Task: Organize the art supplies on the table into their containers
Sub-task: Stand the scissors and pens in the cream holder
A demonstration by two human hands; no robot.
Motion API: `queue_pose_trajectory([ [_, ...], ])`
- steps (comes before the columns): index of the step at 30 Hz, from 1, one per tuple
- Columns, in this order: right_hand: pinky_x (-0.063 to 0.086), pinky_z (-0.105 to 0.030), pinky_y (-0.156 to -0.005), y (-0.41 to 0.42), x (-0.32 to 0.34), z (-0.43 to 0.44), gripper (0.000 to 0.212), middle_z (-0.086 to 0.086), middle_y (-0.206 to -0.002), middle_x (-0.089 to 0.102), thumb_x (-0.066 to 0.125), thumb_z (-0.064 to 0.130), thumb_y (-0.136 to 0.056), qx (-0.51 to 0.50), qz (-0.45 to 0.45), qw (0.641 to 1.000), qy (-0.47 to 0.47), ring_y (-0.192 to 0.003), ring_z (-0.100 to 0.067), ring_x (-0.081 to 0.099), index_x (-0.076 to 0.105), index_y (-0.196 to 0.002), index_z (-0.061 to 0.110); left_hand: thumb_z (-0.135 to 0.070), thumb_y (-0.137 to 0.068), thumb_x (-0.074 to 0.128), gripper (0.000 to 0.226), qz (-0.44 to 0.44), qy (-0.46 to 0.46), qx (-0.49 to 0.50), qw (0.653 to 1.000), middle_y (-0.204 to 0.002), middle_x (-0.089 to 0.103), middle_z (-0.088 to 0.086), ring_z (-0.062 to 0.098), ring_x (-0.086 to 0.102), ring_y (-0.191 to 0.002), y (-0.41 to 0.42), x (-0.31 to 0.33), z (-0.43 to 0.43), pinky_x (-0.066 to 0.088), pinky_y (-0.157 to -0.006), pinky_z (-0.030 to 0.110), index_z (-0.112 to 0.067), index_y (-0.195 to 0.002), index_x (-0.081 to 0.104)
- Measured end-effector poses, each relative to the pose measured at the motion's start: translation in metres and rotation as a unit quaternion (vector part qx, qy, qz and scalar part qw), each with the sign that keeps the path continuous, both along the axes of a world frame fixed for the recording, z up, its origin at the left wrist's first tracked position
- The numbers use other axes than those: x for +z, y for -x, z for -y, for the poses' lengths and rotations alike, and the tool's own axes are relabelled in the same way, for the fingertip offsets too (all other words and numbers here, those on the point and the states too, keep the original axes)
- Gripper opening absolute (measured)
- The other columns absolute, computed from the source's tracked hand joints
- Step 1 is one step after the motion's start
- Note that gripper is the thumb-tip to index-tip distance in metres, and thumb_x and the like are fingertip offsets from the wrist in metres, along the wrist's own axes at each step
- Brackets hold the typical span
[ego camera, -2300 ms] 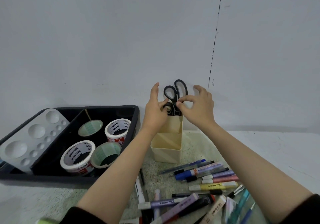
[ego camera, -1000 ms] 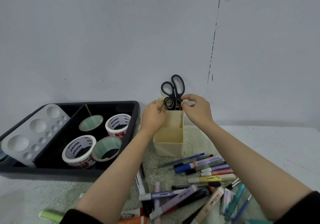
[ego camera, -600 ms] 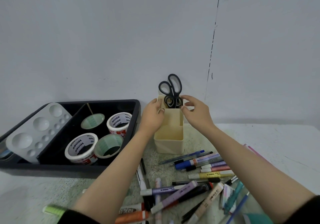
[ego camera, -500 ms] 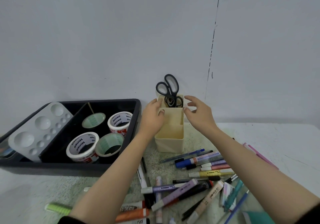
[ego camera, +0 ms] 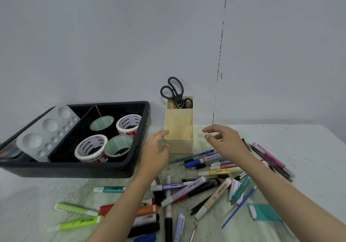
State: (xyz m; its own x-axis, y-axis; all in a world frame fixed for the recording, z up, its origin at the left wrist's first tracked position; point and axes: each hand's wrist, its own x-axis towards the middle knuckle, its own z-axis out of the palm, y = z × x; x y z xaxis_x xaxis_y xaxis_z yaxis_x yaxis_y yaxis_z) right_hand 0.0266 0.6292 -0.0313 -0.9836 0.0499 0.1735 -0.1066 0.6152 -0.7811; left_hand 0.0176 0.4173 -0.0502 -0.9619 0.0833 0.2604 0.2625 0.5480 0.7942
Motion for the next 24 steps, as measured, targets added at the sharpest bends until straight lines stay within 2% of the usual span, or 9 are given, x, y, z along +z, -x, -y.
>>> queue_pose_trajectory([
  [6,0.043,-0.008,-0.072,-0.061,-0.013,-0.018,0.022,0.014,-0.089,0.062,0.062,0.012,-0.083,0.106,0.017,0.992,-0.059,-0.084,0.003,0.057,0.066,-0.078,0.033,-0.011,-0.09,0.057,0.032,-0.005,0.045,-0.014,0.999,-0.133,0.041,-0.018,-0.001,0.032,-0.127,-0.048,-0.022,0.009,0.025,-0.106,0.023,-0.033,-0.113,0.06],
  [8,0.042,-0.016,-0.077,-0.081,-0.015,-0.026,0.026,0.014,-0.088,0.058,0.062,0.012,-0.075,0.141,0.024,0.982,-0.12,-0.088,0.003,0.053,0.065,-0.072,0.037,-0.011,-0.09,0.057,0.032,0.009,0.037,-0.024,0.999,-0.131,0.043,-0.019,-0.001,0.035,-0.126,-0.061,-0.027,0.01,0.026,-0.107,0.024,-0.039,-0.105,0.059],
  [10,0.036,-0.014,-0.077,-0.096,-0.02,-0.034,0.026,0.019,-0.087,0.053,0.062,0.017,-0.071,0.174,0.034,0.963,-0.204,-0.09,0.005,0.048,0.063,-0.068,0.043,-0.01,-0.089,0.058,0.036,0.022,0.028,-0.029,0.999,-0.127,0.046,-0.021,-0.002,0.038,-0.122,-0.07,-0.029,0.01,0.03,-0.108,0.027,-0.045,-0.097,0.057],
  [12,0.032,-0.013,-0.077,-0.108,-0.026,-0.038,0.02,0.023,-0.088,0.048,0.063,0.028,-0.07,0.2,0.041,0.946,-0.252,-0.09,0.007,0.045,0.067,-0.07,0.047,-0.01,-0.089,0.059,0.038,0.027,0.029,-0.032,0.999,-0.122,0.047,-0.024,-0.003,0.041,-0.118,-0.077,-0.031,0.009,0.034,-0.107,0.029,-0.047,-0.094,0.056],
  [15,0.029,-0.017,-0.079,-0.119,-0.034,-0.04,0.016,0.029,-0.095,0.044,0.067,0.041,-0.073,0.214,0.039,0.935,-0.279,-0.095,0.01,0.041,0.071,-0.088,0.046,-0.008,-0.088,0.06,0.036,0.02,0.023,-0.036,0.999,-0.115,0.049,-0.028,-0.002,0.045,-0.116,-0.081,-0.033,0.007,0.037,-0.104,0.029,-0.044,-0.094,0.059],
  [18,0.029,-0.018,-0.081,-0.125,-0.033,-0.04,0.011,0.032,-0.101,0.041,0.068,0.041,-0.076,0.221,0.032,0.936,-0.272,-0.102,0.011,0.038,0.072,-0.086,0.044,-0.006,-0.088,0.06,0.037,0.006,0.014,-0.036,0.999,-0.112,0.048,-0.032,-0.012,0.043,-0.112,-0.083,-0.032,0.005,0.035,-0.1,0.022,-0.042,-0.093,0.06],
  [20,0.028,-0.013,-0.082,-0.128,-0.033,-0.039,0.01,0.031,-0.107,0.041,0.069,0.04,-0.077,0.225,0.037,0.933,-0.278,-0.104,0.012,0.036,0.072,-0.085,0.042,-0.004,-0.088,0.059,0.037,-0.006,0.007,-0.04,0.999,-0.111,0.048,-0.033,-0.019,0.041,-0.11,-0.085,-0.03,0.003,0.032,-0.096,0.013,-0.041,-0.093,0.061],
  [22,0.026,-0.008,-0.081,-0.131,-0.034,-0.039,0.01,0.03,-0.111,0.041,0.068,0.038,-0.077,0.23,0.043,0.93,-0.283,-0.102,0.013,0.035,0.072,-0.087,0.041,-0.003,-0.088,0.058,0.039,-0.02,0.006,-0.04,0.999,-0.111,0.049,-0.033,-0.018,0.041,-0.11,-0.086,-0.028,0.001,0.03,-0.09,0.004,-0.041,-0.092,0.06],
  [24,0.025,-0.01,-0.082,-0.134,-0.037,-0.038,0.009,0.027,-0.112,0.04,0.066,0.033,-0.08,0.231,0.032,0.926,-0.297,-0.1,0.01,0.035,0.071,-0.087,0.038,-0.003,-0.088,0.058,0.04,-0.033,0.004,-0.038,0.999,-0.112,0.051,-0.031,-0.017,0.042,-0.111,-0.088,-0.027,0.0,0.029,-0.088,-0.001,-0.043,-0.092,0.059],
])
